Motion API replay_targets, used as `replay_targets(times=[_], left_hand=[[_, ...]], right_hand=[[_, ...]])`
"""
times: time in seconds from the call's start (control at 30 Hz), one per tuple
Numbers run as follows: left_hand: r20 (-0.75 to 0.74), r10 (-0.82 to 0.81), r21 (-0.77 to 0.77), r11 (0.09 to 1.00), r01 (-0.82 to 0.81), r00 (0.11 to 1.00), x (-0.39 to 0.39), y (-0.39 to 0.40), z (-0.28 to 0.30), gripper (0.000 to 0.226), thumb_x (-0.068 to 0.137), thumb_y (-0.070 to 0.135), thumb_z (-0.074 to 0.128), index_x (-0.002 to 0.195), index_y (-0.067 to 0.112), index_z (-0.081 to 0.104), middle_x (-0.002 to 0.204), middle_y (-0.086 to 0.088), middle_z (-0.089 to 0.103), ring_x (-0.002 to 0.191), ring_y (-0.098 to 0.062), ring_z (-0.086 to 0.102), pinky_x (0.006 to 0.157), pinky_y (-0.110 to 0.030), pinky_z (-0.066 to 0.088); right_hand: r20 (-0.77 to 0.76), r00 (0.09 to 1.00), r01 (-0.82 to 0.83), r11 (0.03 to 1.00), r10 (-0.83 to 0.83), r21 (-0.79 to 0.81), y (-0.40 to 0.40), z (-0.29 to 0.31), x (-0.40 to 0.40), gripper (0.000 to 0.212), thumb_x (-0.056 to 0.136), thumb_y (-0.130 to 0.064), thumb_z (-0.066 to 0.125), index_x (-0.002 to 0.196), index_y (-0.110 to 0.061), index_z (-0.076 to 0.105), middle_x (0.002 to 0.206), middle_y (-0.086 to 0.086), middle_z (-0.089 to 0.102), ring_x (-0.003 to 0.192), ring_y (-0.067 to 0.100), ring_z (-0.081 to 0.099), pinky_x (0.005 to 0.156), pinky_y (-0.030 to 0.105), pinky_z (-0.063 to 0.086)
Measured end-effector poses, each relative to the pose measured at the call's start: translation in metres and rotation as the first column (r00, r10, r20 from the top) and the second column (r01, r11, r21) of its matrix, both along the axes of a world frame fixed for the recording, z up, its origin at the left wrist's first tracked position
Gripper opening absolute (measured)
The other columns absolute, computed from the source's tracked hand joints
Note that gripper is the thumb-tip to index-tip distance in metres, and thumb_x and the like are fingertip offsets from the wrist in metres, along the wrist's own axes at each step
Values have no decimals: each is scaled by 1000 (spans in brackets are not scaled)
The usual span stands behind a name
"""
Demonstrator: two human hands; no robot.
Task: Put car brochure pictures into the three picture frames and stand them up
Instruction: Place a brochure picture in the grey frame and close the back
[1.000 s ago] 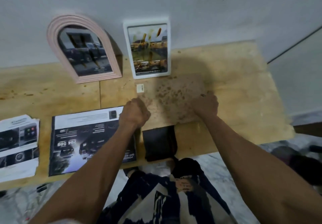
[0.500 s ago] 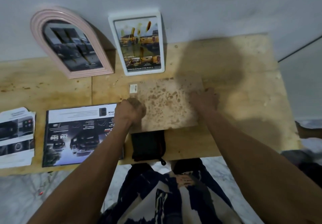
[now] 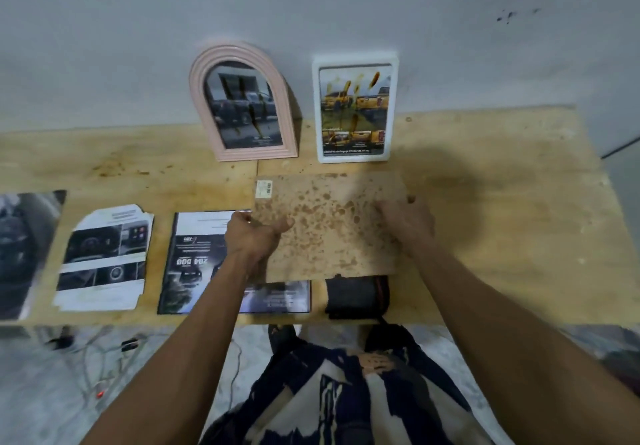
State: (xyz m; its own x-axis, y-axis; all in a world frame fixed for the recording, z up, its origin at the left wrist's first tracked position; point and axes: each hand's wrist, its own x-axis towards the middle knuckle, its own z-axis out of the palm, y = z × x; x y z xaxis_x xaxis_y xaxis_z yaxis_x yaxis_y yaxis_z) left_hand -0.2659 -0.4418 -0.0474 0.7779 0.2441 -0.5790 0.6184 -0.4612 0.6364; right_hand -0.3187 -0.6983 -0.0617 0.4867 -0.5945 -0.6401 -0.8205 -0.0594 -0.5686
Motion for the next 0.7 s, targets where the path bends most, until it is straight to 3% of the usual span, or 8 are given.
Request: replay_targets(times=[0.1, 0.2, 0.33, 0.43, 0.57, 0.7], left_hand=[[20, 12, -3, 1000, -12, 1000, 5, 60, 9, 82, 53, 44, 97, 114, 8, 55, 111, -6, 69, 98, -25, 67, 87, -45, 58], [67, 10, -19, 1000, -8, 998, 3, 114, 11, 70, 66, 34, 94, 115, 6, 53, 109, -6, 67, 96, -23, 64, 73, -35, 52], [51, -62, 44, 997, 60, 997, -5, 166, 0, 71, 67, 43, 91, 112, 8, 49, 100, -7, 63, 85, -20, 57, 53, -25, 35], [-6, -91, 49, 995, 91, 996, -19, 189, -14, 68, 70, 46, 89, 108, 10, 45, 101, -3, 60, 91, -21, 56, 65, -30, 40], [44, -175, 116, 979, 169, 983, -21, 205, -30, 57, 80, 63, 71, 96, 11, 57, 91, -2, 66, 89, -24, 62, 66, -33, 44], [90, -217, 307, 934, 180, 972, -12, 225, -47, 42, 87, 41, 73, 110, 8, 63, 108, -16, 66, 103, -37, 62, 82, -41, 50]], right_hand=[[15, 992, -128, 992, 128, -16, 52, 11, 4, 80, 75, -59, 72, 137, -16, 48, 133, 6, 56, 111, 28, 57, 79, 32, 45], [28, 974, -223, 974, 224, -50, 107, 11, 6, 85, 66, -66, 74, 130, -14, 54, 127, 5, 60, 105, 25, 60, 84, 37, 52], [30, 950, -305, 944, 311, -125, 161, -1, -1, 113, 55, -75, 72, 145, -21, 32, 141, 3, 46, 119, 28, 52, 86, 41, 44], [21, 955, -291, 946, 297, -143, 182, -5, -17, 115, 61, -70, 74, 152, -24, 22, 152, 5, 36, 133, 35, 41, 103, 49, 39], [22, 955, -283, 933, 295, -224, 183, -6, -26, 111, 69, -66, 74, 155, -28, 16, 157, 3, 30, 138, 35, 35, 107, 50, 34], [76, 977, -177, 953, 201, -246, 173, -8, -29, 114, 63, -66, 77, 154, -32, 18, 155, 2, 35, 136, 34, 39, 105, 55, 41]])
